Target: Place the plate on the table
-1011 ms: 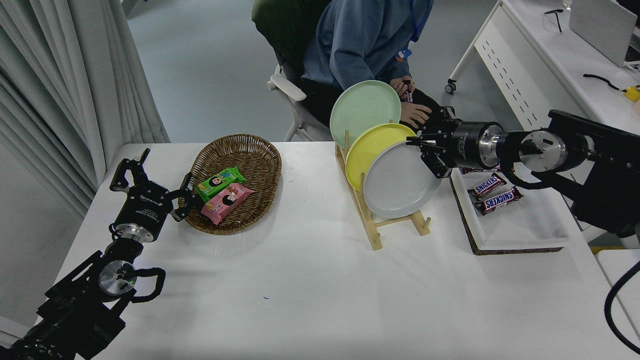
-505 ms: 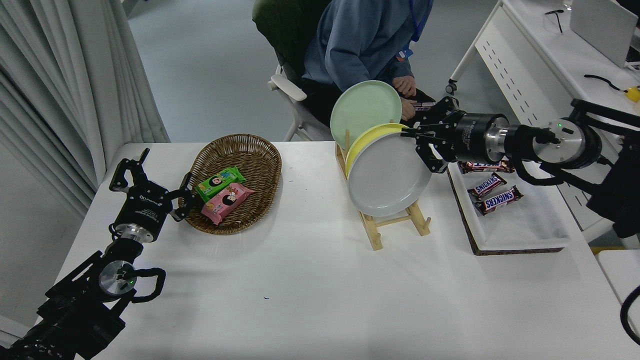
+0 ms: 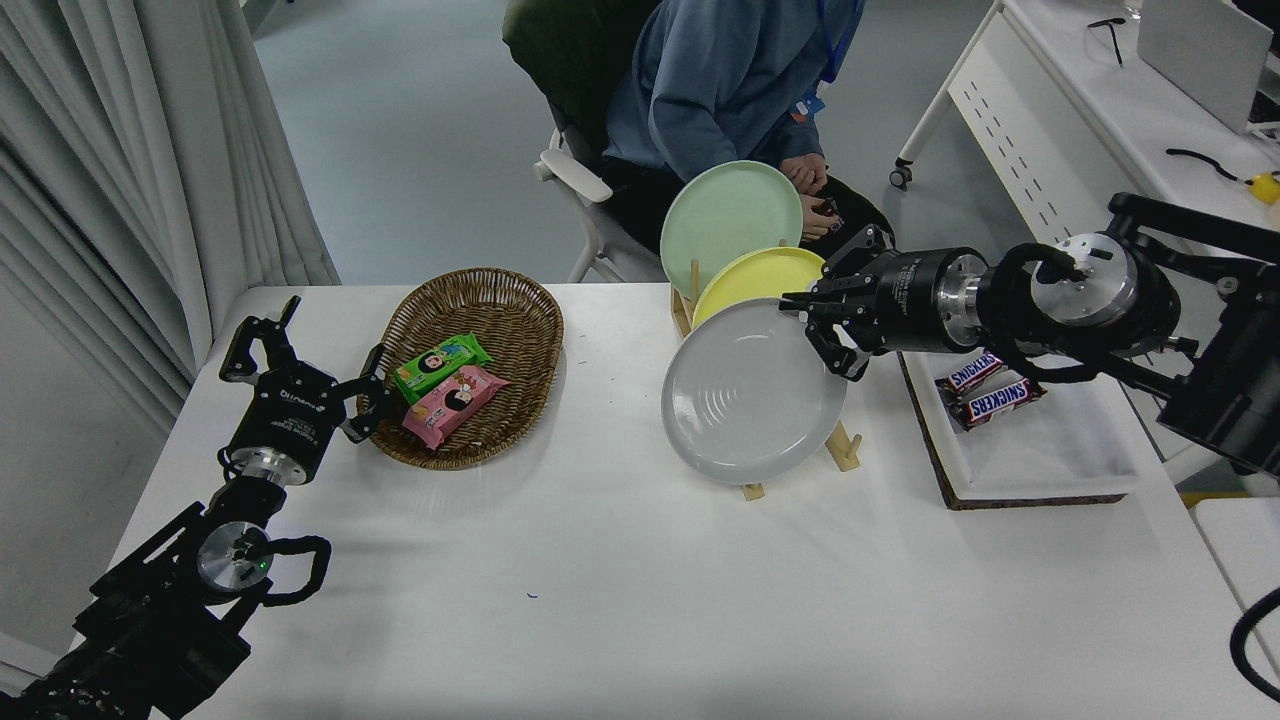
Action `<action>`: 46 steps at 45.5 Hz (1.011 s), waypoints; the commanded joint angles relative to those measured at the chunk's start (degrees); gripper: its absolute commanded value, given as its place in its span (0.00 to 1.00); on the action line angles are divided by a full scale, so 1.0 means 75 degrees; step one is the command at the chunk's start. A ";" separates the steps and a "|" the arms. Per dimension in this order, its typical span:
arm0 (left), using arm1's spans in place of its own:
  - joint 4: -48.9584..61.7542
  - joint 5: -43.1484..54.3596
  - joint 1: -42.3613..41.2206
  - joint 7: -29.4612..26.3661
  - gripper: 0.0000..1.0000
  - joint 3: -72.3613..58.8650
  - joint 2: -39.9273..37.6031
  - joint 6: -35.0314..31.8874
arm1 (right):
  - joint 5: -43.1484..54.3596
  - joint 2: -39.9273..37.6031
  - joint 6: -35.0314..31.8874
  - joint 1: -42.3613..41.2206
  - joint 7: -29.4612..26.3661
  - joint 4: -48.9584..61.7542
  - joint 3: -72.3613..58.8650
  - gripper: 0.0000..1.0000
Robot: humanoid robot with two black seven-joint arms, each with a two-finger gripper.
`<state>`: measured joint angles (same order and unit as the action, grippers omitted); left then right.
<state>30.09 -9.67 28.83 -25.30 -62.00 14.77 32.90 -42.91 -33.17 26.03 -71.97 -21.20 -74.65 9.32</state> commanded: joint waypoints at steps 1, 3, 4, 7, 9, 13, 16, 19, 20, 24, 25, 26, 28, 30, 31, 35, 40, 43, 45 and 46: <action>-0.0004 0.0000 0.0000 0.0010 1.00 -0.0006 0.0000 0.0008 | -0.0430 0.0344 0.1192 0.0162 -0.0162 -0.0124 0.0141 0.00; 0.0007 0.0000 0.0000 -0.0002 1.00 -0.0006 0.0000 -0.0003 | -0.0536 0.0438 0.1415 0.0174 -0.0150 -0.0125 0.0164 0.00; -0.0004 0.0000 0.0000 0.0010 1.00 0.0005 0.0000 0.0008 | -0.0559 0.0509 0.1533 0.0174 -0.0150 -0.0113 0.0210 0.00; 0.0007 0.0000 0.0000 -0.0002 1.00 0.0005 0.0000 0.0008 | -0.0606 0.0696 0.2001 0.0174 -0.0150 -0.0066 0.0234 0.00; -0.0004 0.0000 0.0000 -0.0002 1.00 -0.0006 0.0000 0.0008 | -0.0665 0.0802 0.2434 0.0162 -0.0150 -0.0054 0.0258 0.00; -0.0004 0.0000 0.0000 -0.0002 1.00 -0.0006 0.0000 0.0008 | -0.1062 0.0966 0.2530 0.0186 -0.0150 -0.0043 0.0293 0.00; -0.0004 0.0000 0.0000 0.0010 1.00 -0.0006 0.0000 -0.0003 | -0.1402 0.1048 0.2530 0.0209 -0.0150 -0.0031 0.0305 0.00; -0.0004 0.0000 0.0000 -0.0002 1.00 -0.0006 0.0000 0.0008 | -0.1778 0.1130 0.2530 0.0291 -0.0139 0.0004 0.0305 0.00; -0.0004 0.0000 0.0000 -0.0002 1.00 -0.0006 0.0000 0.0008 | -0.1825 0.1165 0.2530 0.0326 -0.0139 0.0028 0.0305 0.00; -0.0004 0.0000 0.0000 -0.0002 1.00 -0.0006 0.0000 0.0008 | -0.1896 0.1493 0.2530 0.0443 -0.0139 0.0250 0.0351 0.00; 0.0007 0.0000 0.0000 -0.0002 1.00 -0.0006 0.0000 0.0008 | -0.1896 0.1586 0.2530 0.0478 -0.0139 0.0308 0.0352 0.00; -0.0004 0.0000 0.0000 -0.0002 1.00 -0.0006 0.0000 0.0008 | -0.1896 0.1669 0.2530 0.0514 -0.0139 0.0390 0.0352 0.00; 0.0007 0.0000 0.0000 -0.0002 1.00 -0.0006 0.0000 -0.0003 | -0.1884 0.1833 0.2530 0.0619 -0.0139 0.0578 0.0363 0.00; -0.0004 0.0011 0.0000 -0.0002 1.00 -0.0006 0.0000 -0.0004 | -0.1884 0.1962 0.2530 0.0678 -0.0139 0.0823 0.0375 0.00; -0.0004 0.0000 0.0000 0.0010 1.00 -0.0006 0.0000 0.0008 | -0.1884 0.2044 0.2530 0.0690 -0.0139 0.0952 0.0375 0.00; -0.0004 0.0000 0.0000 -0.0002 1.00 -0.0006 0.0000 0.0008 | -0.1884 0.2465 0.2530 0.0783 -0.0139 0.1550 0.0398 0.00; 0.0007 0.0000 0.0000 -0.0002 1.00 -0.0006 0.0000 0.0008 | -0.1872 0.2981 0.2530 0.0971 -0.0139 0.2580 0.0515 0.00; 0.0007 0.0000 0.0000 -0.0002 1.00 -0.0006 0.0000 0.0008 | -0.1895 0.3274 0.2530 0.1018 -0.0150 0.3062 0.0691 0.00; 0.0007 0.0000 0.0000 -0.0002 1.00 -0.0006 0.0000 0.0008 | -0.1896 0.3438 0.2530 0.1053 -0.0150 0.3261 0.0843 0.00; -0.0004 0.0000 0.0000 -0.0002 1.00 -0.0006 0.0000 0.0008 | -0.1896 0.3497 0.2530 0.1076 -0.0150 0.3343 0.0913 0.00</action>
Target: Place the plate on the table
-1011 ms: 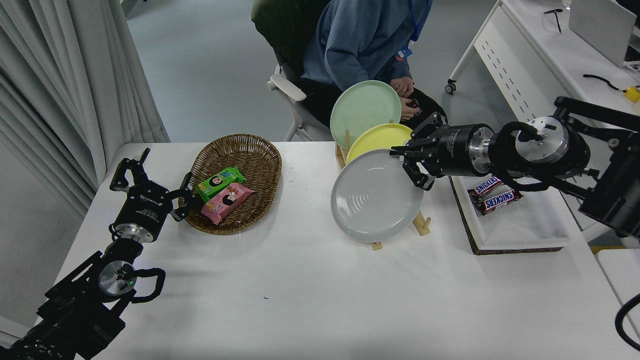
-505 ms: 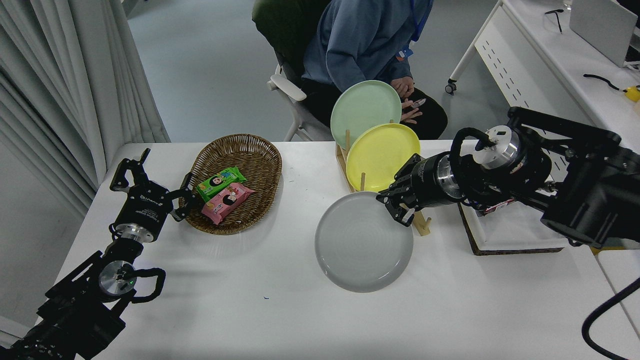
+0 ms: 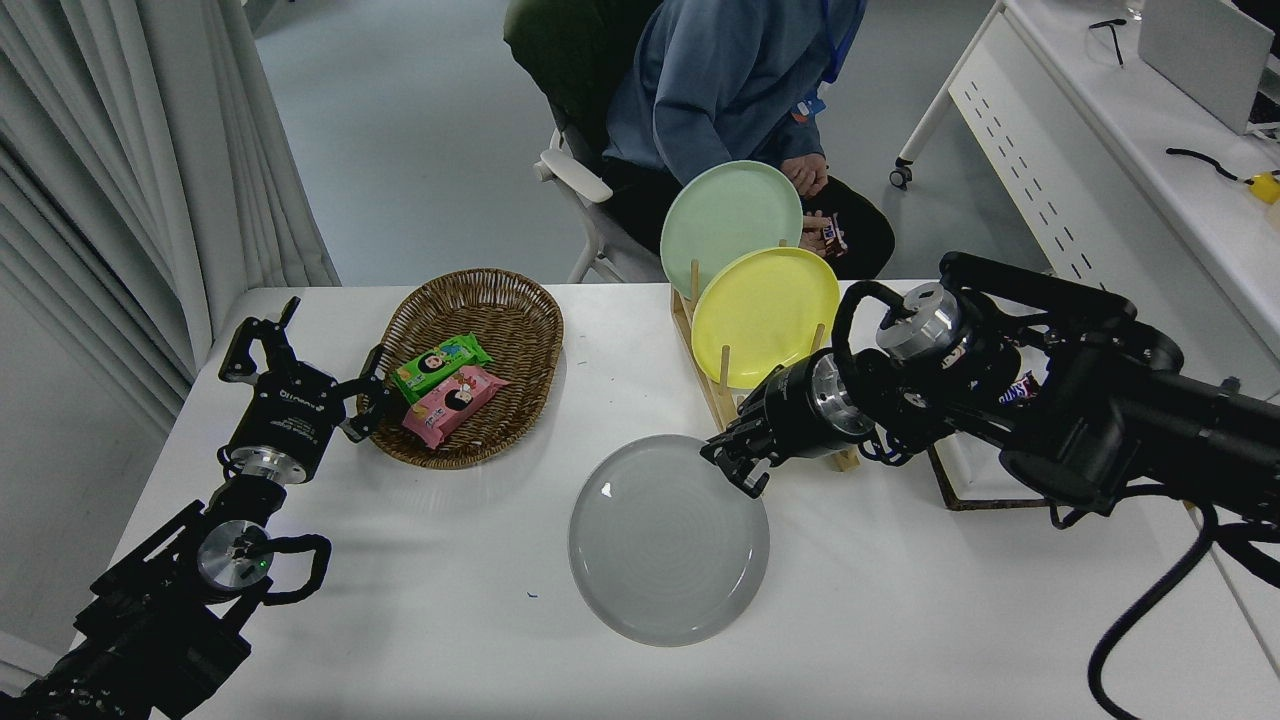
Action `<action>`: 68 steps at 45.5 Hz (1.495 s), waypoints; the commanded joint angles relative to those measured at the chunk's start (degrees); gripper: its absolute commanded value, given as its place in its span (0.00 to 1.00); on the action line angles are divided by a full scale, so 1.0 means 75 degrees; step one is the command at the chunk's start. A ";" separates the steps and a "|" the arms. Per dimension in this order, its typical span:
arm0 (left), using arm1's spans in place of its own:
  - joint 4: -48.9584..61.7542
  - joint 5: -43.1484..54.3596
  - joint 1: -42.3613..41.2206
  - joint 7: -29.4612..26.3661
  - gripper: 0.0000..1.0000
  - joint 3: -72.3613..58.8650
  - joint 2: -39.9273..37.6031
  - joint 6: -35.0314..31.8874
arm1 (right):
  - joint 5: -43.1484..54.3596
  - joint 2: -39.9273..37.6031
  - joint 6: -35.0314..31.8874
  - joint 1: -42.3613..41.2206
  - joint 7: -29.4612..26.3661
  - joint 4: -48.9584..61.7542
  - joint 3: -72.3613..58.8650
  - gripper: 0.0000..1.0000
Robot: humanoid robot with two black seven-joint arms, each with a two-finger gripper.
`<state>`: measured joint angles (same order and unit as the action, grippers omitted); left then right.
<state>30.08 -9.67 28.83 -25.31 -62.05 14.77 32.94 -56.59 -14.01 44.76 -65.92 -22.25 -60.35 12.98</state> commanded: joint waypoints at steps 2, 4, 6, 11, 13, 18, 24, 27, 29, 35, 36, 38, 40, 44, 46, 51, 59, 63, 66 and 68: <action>0.0009 0.0000 0.0000 0.0000 1.00 0.0000 0.0000 0.0003 | -0.0061 0.1001 0.0033 0.0339 -0.0010 0.1530 0.0520 0.00; -0.0002 0.0000 0.0000 0.0011 1.00 0.0011 0.0000 0.0003 | -0.0061 0.1048 0.0033 0.0410 -0.0010 0.1554 0.0555 0.00; 0.0009 0.0000 0.0000 -0.0001 1.00 0.0000 0.0000 0.0003 | -0.0061 0.1083 0.0033 0.0492 -0.0010 0.1566 0.0579 0.00; 0.0009 0.0000 0.0000 -0.0001 1.00 0.0011 0.0000 -0.0009 | -0.0061 0.1154 0.0033 0.0656 0.0002 0.1577 0.0567 0.00; 0.0009 0.0000 0.0000 -0.0001 1.00 0.0012 0.0000 0.0002 | -0.0061 0.1212 0.0033 0.0726 -0.0010 0.1636 0.0578 0.00; 0.0009 0.0000 0.0000 0.0011 1.00 0.0000 0.0000 0.0003 | -0.0061 0.1505 0.0033 0.0902 0.0002 0.2022 0.0567 0.00; -0.0002 0.0000 0.0000 -0.0001 1.00 0.0000 0.0000 0.0002 | -0.0025 0.1786 0.0033 0.1160 0.0002 0.2210 0.0578 0.00; 0.0009 0.0000 0.0000 0.0000 1.00 0.0011 0.0000 0.0003 | -0.0014 0.1869 0.0033 0.1253 0.0002 0.2245 0.0590 0.00; 0.0009 0.0000 0.0000 -0.0001 1.00 0.0000 0.0000 0.0002 | -0.0002 0.1869 0.0033 0.1324 -0.0010 0.2269 0.0590 0.00; 0.0009 0.0000 0.0000 0.0011 1.00 0.0011 0.0000 0.0003 | 0.0045 0.1869 0.0033 0.1476 0.0002 0.2585 0.0695 0.00; 0.0009 0.0000 0.0000 0.0000 1.00 0.0000 0.0000 0.0003 | 0.0045 0.1869 0.0033 0.1500 0.0002 0.2609 0.0731 0.00; 0.0009 0.0000 0.0000 -0.0001 1.00 0.0000 0.0000 0.0003 | 0.0045 0.1869 0.0033 0.1512 0.0002 0.2667 0.0789 0.00; -0.0002 0.0000 0.0000 0.0011 1.00 0.0000 0.0000 0.0003 | 0.0045 0.1869 0.0033 0.1535 0.0002 0.2667 0.0859 0.00; 0.0009 0.0000 0.0000 -0.0001 1.00 0.0012 0.0000 0.0002 | 0.0045 0.1869 0.0033 0.1570 0.0002 0.2691 0.0965 0.00; 0.0009 0.0000 0.0000 -0.0001 1.00 0.0011 0.0000 0.0003 | 0.0057 0.1869 0.0033 0.1582 0.0014 0.2772 0.1035 0.00; -0.0002 0.0000 0.0000 0.0000 1.00 0.0000 0.0000 0.0003 | 0.0068 0.1869 0.0033 0.1582 0.0014 0.2972 0.1106 0.00; 0.0009 0.0000 0.0000 -0.0001 1.00 0.0000 0.0000 0.0003 | 0.0045 0.1869 0.0033 0.1582 0.0014 0.3019 0.1234 0.00; 0.0009 0.0000 0.0000 -0.0001 1.00 0.0000 0.0000 0.0003 | 0.0045 0.1869 0.0033 0.1582 0.0014 0.3124 0.1305 0.00; -0.0002 0.0000 0.0000 -0.0001 1.00 0.0000 0.0000 0.0003 | 0.0033 0.1869 0.0033 0.1594 0.0014 0.3160 0.1317 0.00; 0.0009 0.0000 0.0000 -0.0001 1.00 0.0000 0.0000 0.0003 | 0.0033 0.1869 0.0033 0.1594 0.0014 0.3160 0.1305 0.00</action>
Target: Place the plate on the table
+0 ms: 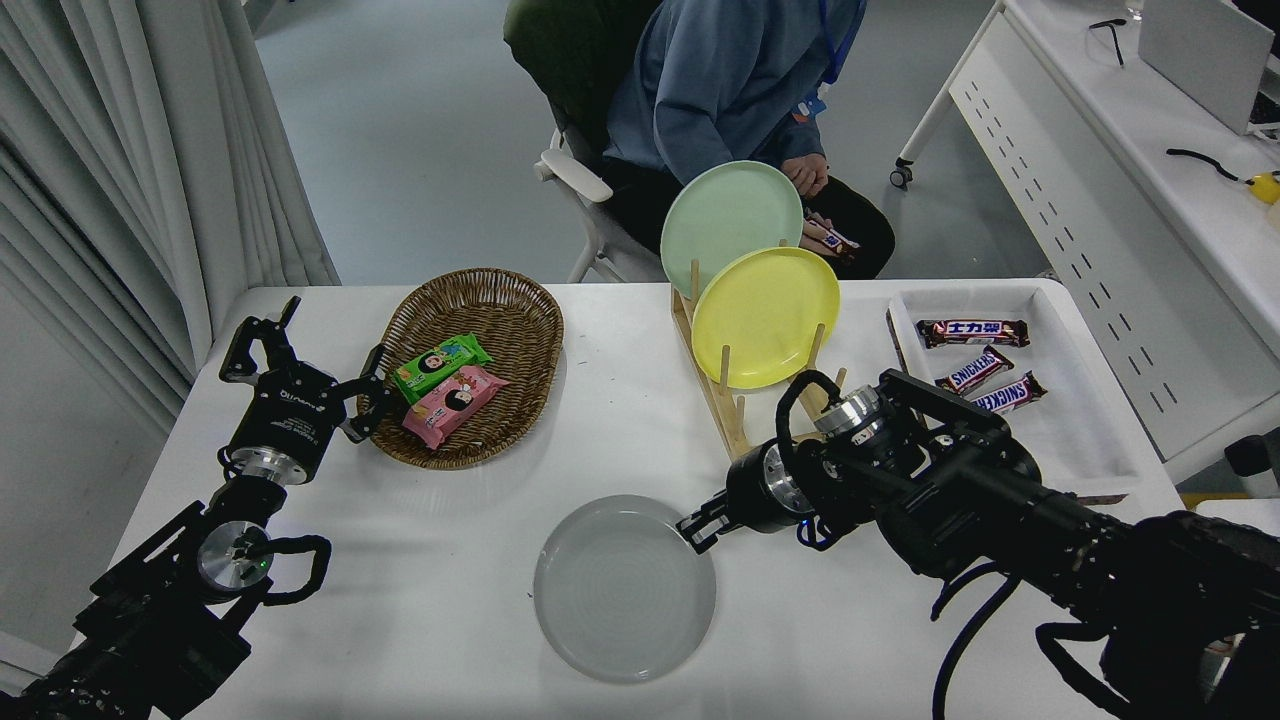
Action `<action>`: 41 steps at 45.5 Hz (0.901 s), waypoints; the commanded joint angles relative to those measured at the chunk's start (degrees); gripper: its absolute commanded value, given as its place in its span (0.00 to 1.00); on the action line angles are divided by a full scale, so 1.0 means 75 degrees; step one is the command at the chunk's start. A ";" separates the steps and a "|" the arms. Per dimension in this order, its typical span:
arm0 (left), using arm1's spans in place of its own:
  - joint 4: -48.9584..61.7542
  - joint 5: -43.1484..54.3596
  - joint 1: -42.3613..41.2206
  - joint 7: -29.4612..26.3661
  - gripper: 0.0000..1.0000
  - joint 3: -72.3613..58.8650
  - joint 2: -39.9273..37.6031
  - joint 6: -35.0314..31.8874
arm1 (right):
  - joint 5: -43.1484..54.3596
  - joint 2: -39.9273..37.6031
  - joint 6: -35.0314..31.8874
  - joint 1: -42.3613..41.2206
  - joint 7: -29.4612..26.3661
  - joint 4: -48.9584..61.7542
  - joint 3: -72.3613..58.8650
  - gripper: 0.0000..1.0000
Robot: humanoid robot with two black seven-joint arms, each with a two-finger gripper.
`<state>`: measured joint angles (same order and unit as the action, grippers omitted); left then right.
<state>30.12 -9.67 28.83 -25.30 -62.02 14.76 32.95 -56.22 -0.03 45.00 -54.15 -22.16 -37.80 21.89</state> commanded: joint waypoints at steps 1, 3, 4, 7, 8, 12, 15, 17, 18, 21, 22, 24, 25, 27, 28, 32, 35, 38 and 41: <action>-0.0008 0.0000 0.0000 -0.0001 1.00 -0.0004 0.0000 0.0001 | -0.0027 0.0005 0.0000 0.0025 0.0001 0.0153 0.0117 0.00; 0.0003 0.0000 0.0000 -0.0001 1.00 -0.0004 0.0000 0.0001 | -0.0027 0.0005 0.0000 0.0025 0.0001 0.0153 0.0129 0.00; 0.0003 0.0000 0.0000 -0.0001 1.00 -0.0004 0.0000 0.0001 | -0.0027 0.0005 0.0000 0.0025 0.0001 0.0153 0.0129 0.00; -0.0008 0.0000 0.0000 -0.0001 1.00 0.0008 0.0000 0.0001 | -0.0027 0.0005 0.0000 0.0025 0.0001 0.0165 0.0117 0.00; 0.0003 0.0000 0.0000 -0.0001 1.00 -0.0004 0.0000 0.0001 | -0.0027 0.0005 0.0000 0.0037 0.0001 0.0165 0.0117 0.00; 0.0003 0.0000 0.0000 -0.0001 1.00 -0.0004 0.0000 0.0001 | -0.0027 0.0005 0.0000 0.0037 0.0001 0.0258 0.0105 0.00; 0.0003 0.0000 0.0000 -0.0001 1.00 -0.0004 0.0000 0.0001 | -0.0027 0.0005 0.0000 0.0048 -0.0010 0.0258 0.0105 0.00; 0.0003 0.0000 0.0000 -0.0001 1.00 -0.0004 0.0000 0.0001 | -0.0004 0.0005 0.0000 0.0095 -0.0010 0.0258 0.0105 0.00; -0.0008 0.0000 0.0000 -0.0001 1.00 -0.0004 0.0000 0.0001 | 0.0019 0.0005 0.0000 0.0119 -0.0010 0.0258 0.0105 0.00; 0.0003 0.0000 0.0000 -0.0001 1.00 0.0008 0.0000 -0.0011 | 0.0020 0.0005 0.0000 0.0154 -0.0010 0.0258 0.0105 0.00; -0.0008 0.0000 0.0000 -0.0001 1.00 -0.0004 0.0000 0.0001 | 0.0020 0.0005 0.0000 0.0154 -0.0010 0.0258 0.0105 0.00; 0.0003 0.0000 0.0000 -0.0001 1.00 0.0008 0.0000 0.0001 | 0.0020 0.0005 0.0000 0.0166 -0.0010 0.0258 0.0094 0.00; 0.0003 0.0000 0.0000 -0.0001 1.00 0.0008 0.0000 -0.0011 | 0.0020 0.0005 0.0000 0.0166 -0.0010 0.0258 0.0094 0.00; 0.0003 0.0000 0.0000 0.0010 1.00 -0.0004 0.0000 0.0001 | 0.0020 0.0005 0.0000 0.0177 -0.0010 0.0258 0.0094 0.00; -0.0008 0.0000 0.0000 -0.0001 1.00 0.0008 0.0000 0.0001 | 0.0020 0.0005 0.0000 0.0189 -0.0010 0.0258 0.0094 0.00; -0.0008 0.0000 0.0000 -0.0001 1.00 0.0008 0.0000 0.0001 | 0.0020 0.0005 0.0000 0.0201 -0.0010 0.0258 0.0105 0.00; -0.0008 0.0000 0.0000 -0.0001 1.00 -0.0004 0.0000 0.0001 | 0.0031 0.0005 0.0000 0.0201 0.0001 0.0258 0.0105 0.00; 0.0003 0.0000 0.0000 -0.0001 1.00 0.0008 0.0000 -0.0011 | 0.0031 0.0005 0.0000 0.0201 -0.0010 0.0258 0.0094 0.00; 0.0003 0.0000 0.0000 -0.0001 1.00 -0.0004 0.0000 0.0001 | 0.0031 0.0005 0.0000 0.0201 0.0001 0.0247 0.0093 0.00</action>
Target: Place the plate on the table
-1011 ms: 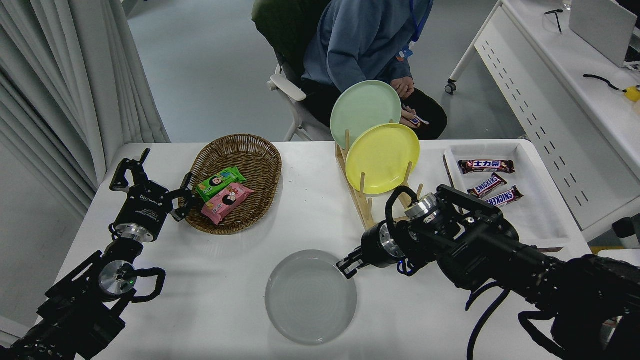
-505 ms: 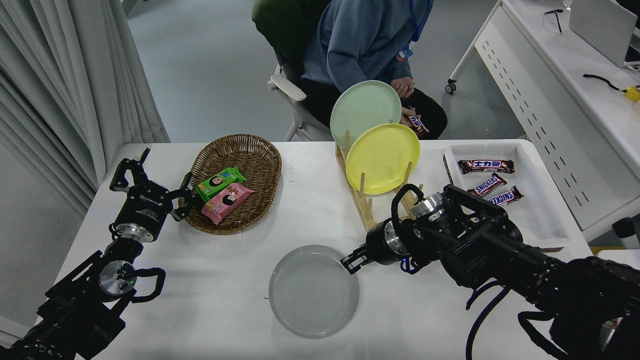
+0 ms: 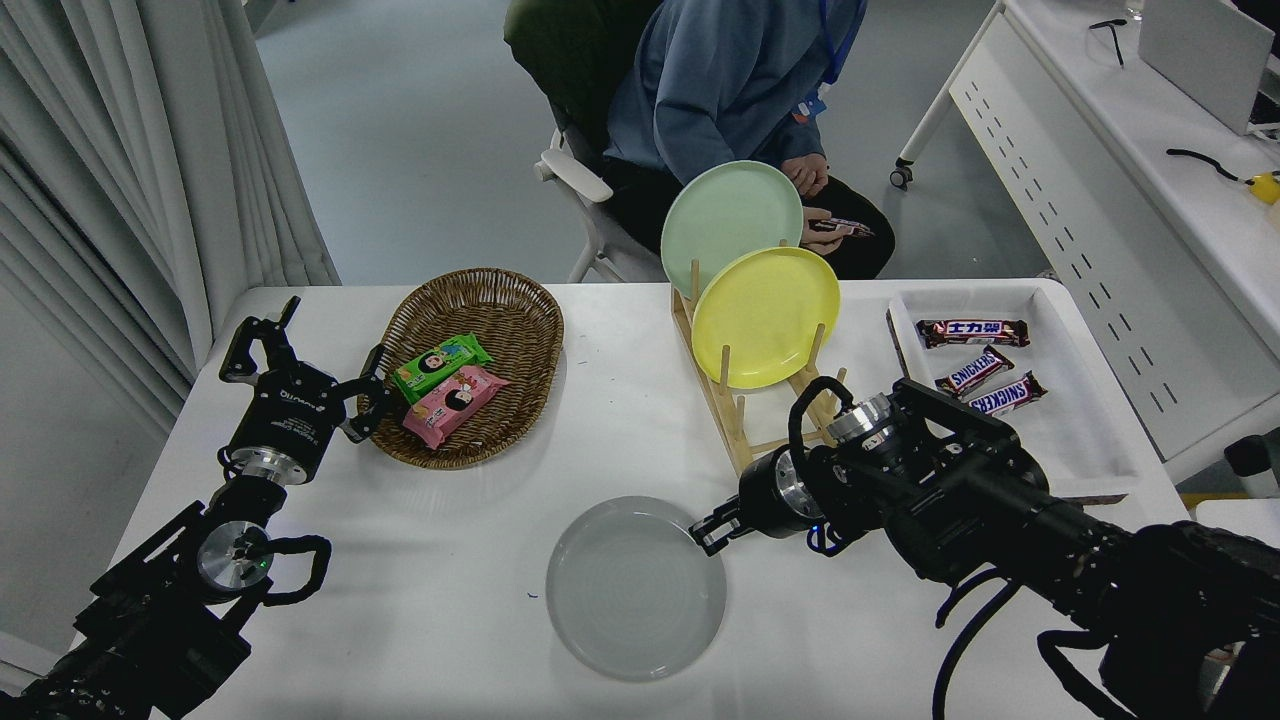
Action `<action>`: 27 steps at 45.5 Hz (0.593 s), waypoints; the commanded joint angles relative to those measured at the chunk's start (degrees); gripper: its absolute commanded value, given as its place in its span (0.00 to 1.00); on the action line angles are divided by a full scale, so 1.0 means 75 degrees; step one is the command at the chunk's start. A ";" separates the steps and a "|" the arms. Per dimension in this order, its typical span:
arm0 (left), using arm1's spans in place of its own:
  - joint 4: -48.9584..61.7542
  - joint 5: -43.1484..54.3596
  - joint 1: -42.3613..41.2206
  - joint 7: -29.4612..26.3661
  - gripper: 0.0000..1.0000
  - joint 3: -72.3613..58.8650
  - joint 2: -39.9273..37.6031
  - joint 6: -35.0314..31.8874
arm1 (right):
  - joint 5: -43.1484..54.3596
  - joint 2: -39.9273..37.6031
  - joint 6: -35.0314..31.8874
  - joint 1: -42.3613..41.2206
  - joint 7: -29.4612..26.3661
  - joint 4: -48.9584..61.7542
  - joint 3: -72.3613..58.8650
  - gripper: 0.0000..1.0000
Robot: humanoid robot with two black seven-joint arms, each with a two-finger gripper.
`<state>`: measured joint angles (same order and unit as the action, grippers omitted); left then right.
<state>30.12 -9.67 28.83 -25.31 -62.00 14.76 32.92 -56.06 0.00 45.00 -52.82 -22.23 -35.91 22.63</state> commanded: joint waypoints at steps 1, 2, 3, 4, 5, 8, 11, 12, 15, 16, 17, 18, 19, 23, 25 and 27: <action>0.0003 0.0000 0.0000 -0.0001 1.00 0.0005 0.0000 0.0005 | 0.0009 0.0000 0.0000 0.0023 0.0011 -0.0005 -0.0006 0.00; -0.0008 0.0000 0.0000 -0.0001 1.00 0.0005 0.0000 0.0005 | 0.0021 0.0000 0.0000 0.0023 0.0011 -0.0005 -0.0006 0.00; -0.0009 0.0000 0.0000 -0.0001 1.00 0.0005 0.0000 0.0005 | 0.0021 0.0000 0.0000 0.0023 0.0011 -0.0005 0.0005 0.00; 0.0003 0.0000 0.0000 -0.0001 1.00 0.0005 0.0000 0.0005 | 0.0021 0.0000 0.0000 0.0023 0.0011 -0.0016 0.0017 0.13; 0.0003 0.0000 0.0000 0.0011 1.00 0.0005 0.0000 0.0005 | 0.0021 0.0000 0.0000 0.0023 0.0011 -0.0016 0.0017 0.41; 0.0003 0.0000 0.0000 -0.0001 1.00 -0.0006 0.0000 0.0005 | 0.0010 0.0000 0.0000 -0.0070 0.0000 -0.0133 -0.0100 1.00; -0.0009 0.0000 0.0000 -0.0001 1.00 -0.0006 0.0000 0.0005 | 0.0056 0.0000 0.0000 -0.0199 0.0000 -0.0192 -0.0193 1.00; -0.0009 0.0000 0.0000 -0.0001 1.00 -0.0006 0.0000 -0.0006 | 0.0080 0.0000 0.0000 -0.0235 0.0000 -0.0227 -0.0240 1.00; -0.0008 0.0000 0.0000 -0.0001 1.00 -0.0006 0.0000 -0.0006 | 0.0092 0.0000 0.0000 -0.0258 0.0000 -0.0379 -0.0369 1.00; 0.0003 0.0000 0.0000 -0.0001 1.00 -0.0006 0.0000 0.0005 | 0.0092 0.0000 0.0000 -0.0258 0.0000 -0.0449 -0.0416 1.00; -0.0008 0.0000 0.0000 0.0011 1.00 0.0005 0.0000 0.0005 | 0.0103 0.0000 0.0000 -0.0247 0.0000 -0.0520 -0.0463 1.00; 0.0003 0.0000 0.0000 0.0011 1.00 -0.0006 0.0000 0.0005 | 0.0103 0.0000 0.0000 -0.0247 0.0000 -0.0578 -0.0498 1.00; -0.0008 0.0000 0.0000 -0.0001 1.00 -0.0006 0.0000 0.0005 | 0.0103 0.0000 0.0000 -0.0235 0.0000 -0.0660 -0.0556 1.00; 0.0003 0.0000 0.0000 -0.0001 1.00 0.0005 0.0000 0.0005 | 0.0103 0.0000 -0.0513 -0.0270 0.0000 -0.0988 -0.0767 1.00; 0.0003 0.0000 0.0000 -0.0001 1.00 -0.0006 0.0000 -0.0006 | 0.0103 0.0000 -0.0783 -0.0305 0.0000 -0.1141 -0.0826 1.00; 0.0003 0.0000 0.0000 0.0011 1.00 0.0005 0.0000 0.0005 | 0.0103 0.0000 -0.1111 -0.0340 0.0000 -0.1293 -0.0873 1.00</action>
<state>30.09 -9.67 28.83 -25.29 -62.01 14.76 32.92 -55.44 0.00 43.39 -54.42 -22.23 -40.48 18.89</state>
